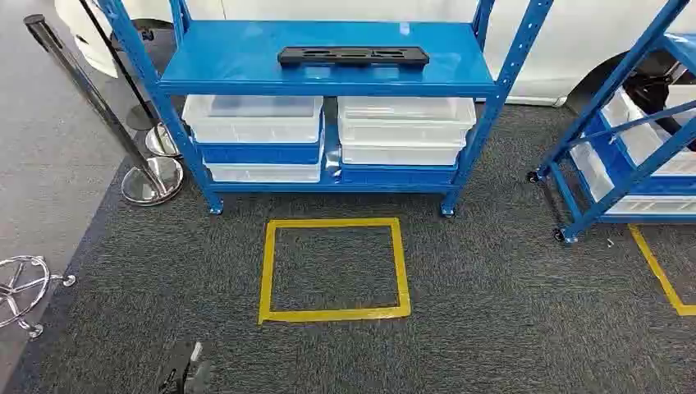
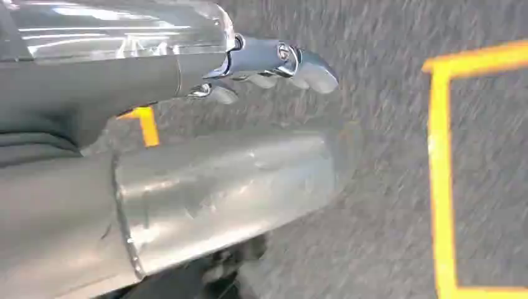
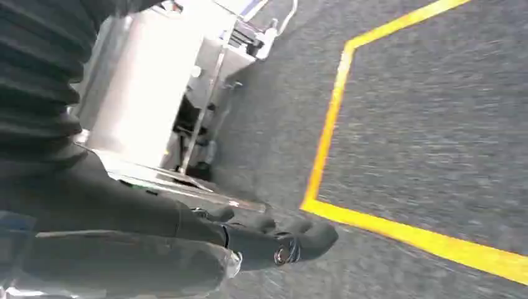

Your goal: Take the parts from the cabinet and place them on the table.

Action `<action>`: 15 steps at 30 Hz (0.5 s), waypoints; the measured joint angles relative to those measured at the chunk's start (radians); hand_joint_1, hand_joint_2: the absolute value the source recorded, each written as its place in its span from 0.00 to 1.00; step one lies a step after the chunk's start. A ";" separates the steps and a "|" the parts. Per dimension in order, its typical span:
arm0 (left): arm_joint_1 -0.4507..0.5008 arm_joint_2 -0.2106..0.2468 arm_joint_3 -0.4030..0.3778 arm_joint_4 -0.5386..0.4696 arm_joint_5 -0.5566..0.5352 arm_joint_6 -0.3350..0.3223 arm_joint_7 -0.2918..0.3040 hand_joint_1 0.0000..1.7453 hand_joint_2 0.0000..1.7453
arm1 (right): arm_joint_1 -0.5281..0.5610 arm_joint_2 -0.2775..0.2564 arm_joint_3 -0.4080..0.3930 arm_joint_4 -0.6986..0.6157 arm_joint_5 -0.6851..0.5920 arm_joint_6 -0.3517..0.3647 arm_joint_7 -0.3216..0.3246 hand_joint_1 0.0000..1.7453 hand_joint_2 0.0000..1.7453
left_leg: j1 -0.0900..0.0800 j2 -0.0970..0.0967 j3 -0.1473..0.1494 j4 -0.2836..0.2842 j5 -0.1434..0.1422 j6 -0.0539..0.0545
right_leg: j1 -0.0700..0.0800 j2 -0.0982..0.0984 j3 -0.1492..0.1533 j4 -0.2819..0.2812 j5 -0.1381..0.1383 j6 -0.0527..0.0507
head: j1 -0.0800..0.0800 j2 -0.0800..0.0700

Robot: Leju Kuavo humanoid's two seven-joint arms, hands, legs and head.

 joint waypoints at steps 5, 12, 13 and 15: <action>0.077 -0.003 0.000 0.058 0.000 -0.001 0.004 0.00 0.00 | -0.067 0.000 0.000 -0.068 0.000 0.000 -0.001 0.00 1.00 | 0.004 0.003 0.002 0.014 -0.019 -0.030 | -0.006 -0.013 0.130 -0.271 0.143 0.002 | 0.001 0.000; 0.278 -0.006 -0.001 0.299 0.000 -0.001 0.006 0.00 1.00 | -0.276 0.002 0.000 -0.319 0.000 0.000 -0.005 0.00 1.00 | 0.006 0.006 -0.034 0.120 -0.102 -0.060 | -0.004 0.007 0.128 -0.284 0.150 -0.046 | -0.001 0.000; 0.300 -0.005 -0.001 0.333 0.000 -0.001 0.006 0.00 1.00 | -0.298 0.002 0.000 -0.350 0.000 0.000 -0.005 0.00 1.00 | 0.005 0.006 -0.071 0.197 -0.141 -0.061 | -0.002 0.010 0.127 -0.283 0.150 -0.047 | -0.001 0.000; 0.340 -0.002 -0.001 0.386 0.000 -0.001 0.007 0.00 1.00 | -0.331 0.002 0.000 -0.401 0.000 0.000 -0.005 0.00 0.00 | 0.005 0.006 -0.143 0.335 -0.187 -0.062 | 0.004 0.020 0.125 -0.282 0.150 -0.049 | -0.001 0.000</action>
